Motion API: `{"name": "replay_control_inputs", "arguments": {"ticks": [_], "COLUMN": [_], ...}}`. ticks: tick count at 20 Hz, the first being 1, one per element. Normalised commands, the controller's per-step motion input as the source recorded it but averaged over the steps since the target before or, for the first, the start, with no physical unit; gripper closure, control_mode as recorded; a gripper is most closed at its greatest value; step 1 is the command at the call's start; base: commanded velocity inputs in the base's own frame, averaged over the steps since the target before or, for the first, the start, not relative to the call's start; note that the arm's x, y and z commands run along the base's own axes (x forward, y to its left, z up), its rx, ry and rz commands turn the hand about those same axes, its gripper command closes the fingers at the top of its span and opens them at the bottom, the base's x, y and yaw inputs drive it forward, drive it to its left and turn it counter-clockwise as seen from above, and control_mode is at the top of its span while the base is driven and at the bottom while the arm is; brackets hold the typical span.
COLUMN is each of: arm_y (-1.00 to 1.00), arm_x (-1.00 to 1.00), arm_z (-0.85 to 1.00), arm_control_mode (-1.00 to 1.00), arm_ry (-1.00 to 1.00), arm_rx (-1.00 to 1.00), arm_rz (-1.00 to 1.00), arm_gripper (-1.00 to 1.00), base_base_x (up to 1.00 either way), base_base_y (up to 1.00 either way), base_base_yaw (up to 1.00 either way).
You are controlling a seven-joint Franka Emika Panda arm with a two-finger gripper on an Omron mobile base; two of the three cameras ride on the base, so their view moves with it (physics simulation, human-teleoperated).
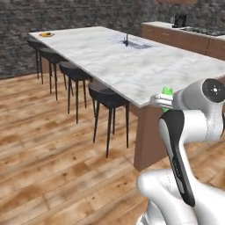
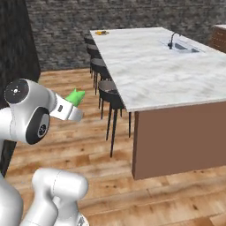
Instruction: Take the cheese, chicken drumstick, and corn from the fridge and place them on the plate on the dining counter to create an appetizer plate.
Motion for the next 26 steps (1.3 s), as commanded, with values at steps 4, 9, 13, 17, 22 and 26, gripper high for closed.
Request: {"name": "replay_control_inputs", "arguments": {"ticks": [4, 9, 13, 17, 22, 26], "arm_y": [0.00, 0.00, 0.00, 0.00, 0.00, 0.00], "arm_x": [0.00, 0.00, 0.00, 0.00, 0.00, 0.00], "arm_z": [0.00, 0.00, 0.00, 0.00, 0.00, 0.00], "arm_control_mode": [1.00, 1.00, 1.00, 1.00, 1.00, 1.00], "arm_ry": [0.00, 0.00, 0.00, 0.00, 0.00, 0.00], "arm_rx": [0.00, 0.00, 0.00, 0.00, 0.00, 0.00], "arm_rz": [0.00, 0.00, 0.00, 0.00, 0.00, 0.00], "arm_gripper": [1.00, 1.00, 1.00, 1.00, 1.00, 1.00], "base_base_x": [0.00, 0.45, 0.97, 1.00, 1.00, 1.00], "base_base_y": [0.53, 0.22, -0.01, -0.34, -0.35, -0.46], "base_base_yaw": [0.52, 0.47, 0.34, 0.18, 0.06, 0.07]}}
